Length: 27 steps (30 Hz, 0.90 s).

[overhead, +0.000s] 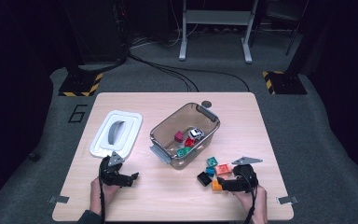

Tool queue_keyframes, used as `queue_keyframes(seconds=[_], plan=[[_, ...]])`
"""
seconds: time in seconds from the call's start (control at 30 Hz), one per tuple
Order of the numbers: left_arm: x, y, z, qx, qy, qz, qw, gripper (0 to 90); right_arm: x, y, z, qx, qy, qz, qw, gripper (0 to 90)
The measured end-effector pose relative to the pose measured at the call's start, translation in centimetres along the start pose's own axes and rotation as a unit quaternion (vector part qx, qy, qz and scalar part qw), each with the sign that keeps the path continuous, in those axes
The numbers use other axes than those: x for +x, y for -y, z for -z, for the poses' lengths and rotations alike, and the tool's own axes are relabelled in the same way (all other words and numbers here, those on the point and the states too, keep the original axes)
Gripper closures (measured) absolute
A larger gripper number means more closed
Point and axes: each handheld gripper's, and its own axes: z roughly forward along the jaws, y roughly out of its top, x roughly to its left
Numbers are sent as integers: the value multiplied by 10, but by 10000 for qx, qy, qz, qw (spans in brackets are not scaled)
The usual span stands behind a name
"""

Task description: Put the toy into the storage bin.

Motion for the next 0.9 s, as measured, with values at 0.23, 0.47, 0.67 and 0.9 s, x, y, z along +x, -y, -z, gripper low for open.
queue_keyframes(seconds=[0.23, 0.47, 0.67, 0.9], plan=[[0, 0, 0, 1, 0, -1, 10000, 20, -4, 15, -1, -15, 1, -67, 10000, 471], [0, 0, 0, 0, 0, 0, 10000, 20, -9, 23, 2, -41, 57, -117, 9999, 649], [0, 0, 0, 1, 1, -2, 10000, 20, -8, 23, 3, 16, 145, -83, 9999, 665], [0, 0, 0, 1, 0, -3, 10000, 20, -10, 22, 4, 7, 184, -28, 9998, 672]])
